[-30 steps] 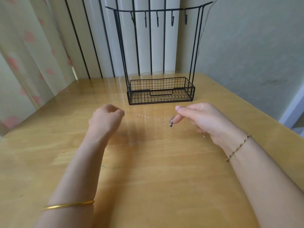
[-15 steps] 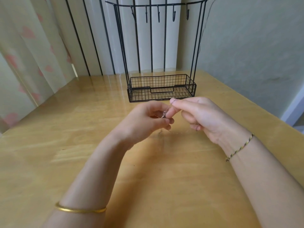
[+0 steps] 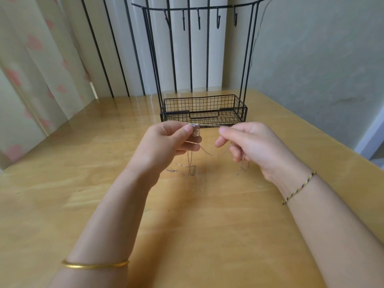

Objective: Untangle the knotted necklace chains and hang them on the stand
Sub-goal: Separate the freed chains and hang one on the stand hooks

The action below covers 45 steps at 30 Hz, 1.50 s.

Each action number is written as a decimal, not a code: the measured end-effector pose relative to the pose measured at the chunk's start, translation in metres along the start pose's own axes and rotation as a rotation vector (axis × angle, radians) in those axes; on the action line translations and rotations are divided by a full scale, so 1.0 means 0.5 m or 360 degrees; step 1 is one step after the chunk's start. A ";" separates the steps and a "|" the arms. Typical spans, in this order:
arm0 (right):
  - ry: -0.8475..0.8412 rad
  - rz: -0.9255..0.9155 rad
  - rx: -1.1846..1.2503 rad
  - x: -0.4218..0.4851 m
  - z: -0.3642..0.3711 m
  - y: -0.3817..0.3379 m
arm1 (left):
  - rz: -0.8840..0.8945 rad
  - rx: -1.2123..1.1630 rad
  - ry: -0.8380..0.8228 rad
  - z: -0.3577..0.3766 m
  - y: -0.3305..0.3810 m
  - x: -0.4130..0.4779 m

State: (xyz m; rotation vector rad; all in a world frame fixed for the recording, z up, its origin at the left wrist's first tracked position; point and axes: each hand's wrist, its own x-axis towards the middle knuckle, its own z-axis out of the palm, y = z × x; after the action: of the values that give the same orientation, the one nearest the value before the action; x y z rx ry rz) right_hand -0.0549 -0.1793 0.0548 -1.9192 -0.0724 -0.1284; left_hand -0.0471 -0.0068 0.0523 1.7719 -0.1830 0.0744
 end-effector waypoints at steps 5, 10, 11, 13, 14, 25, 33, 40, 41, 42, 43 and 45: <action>0.0071 0.0024 0.0016 0.005 0.003 0.005 | 0.0000 -0.0025 0.0163 -0.009 -0.002 0.006; 0.0096 0.0113 -0.0075 0.012 0.006 0.016 | 0.0055 -0.0092 0.0290 -0.010 0.001 0.006; 0.0084 0.0127 -0.0080 0.012 0.006 0.016 | 0.0070 -0.0102 0.0304 -0.011 0.001 0.007; 0.0087 0.0116 -0.0123 0.013 0.005 0.016 | 0.0095 -0.0095 0.0313 -0.011 -0.001 0.008; 0.0107 0.0096 -0.0169 0.013 0.004 0.016 | 0.0099 -0.0082 0.0307 -0.012 -0.003 0.009; 0.0205 0.0150 -0.0824 0.026 -0.001 0.038 | -0.0035 -0.0408 -0.0115 -0.005 0.015 -0.003; 0.0219 0.0260 -0.1491 0.012 0.003 0.026 | 0.0111 -0.0349 -0.0344 -0.005 0.018 -0.009; 0.0035 -0.0013 0.0327 -0.003 0.002 -0.017 | 0.0325 -0.0129 -0.0349 0.004 0.019 -0.013; -0.0048 -0.0016 0.0425 -0.005 0.003 -0.022 | 0.0356 -0.0115 -0.0344 0.006 0.020 -0.013; -0.0147 -0.0021 0.0481 -0.006 0.005 -0.023 | 0.0383 -0.0109 -0.0339 0.008 0.021 -0.013; -0.0249 -0.0026 0.0531 -0.008 0.010 -0.023 | 0.0403 -0.0108 -0.0330 0.009 0.021 -0.013; -0.0368 -0.0048 0.0563 -0.008 0.016 -0.019 | 0.0437 -0.0114 -0.0305 0.010 0.021 -0.012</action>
State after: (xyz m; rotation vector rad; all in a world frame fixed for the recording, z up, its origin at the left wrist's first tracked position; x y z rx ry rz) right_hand -0.0594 -0.1686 0.0602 -1.5725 -0.2622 0.0829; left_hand -0.0552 -0.0134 0.0606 1.6727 -0.5610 0.0940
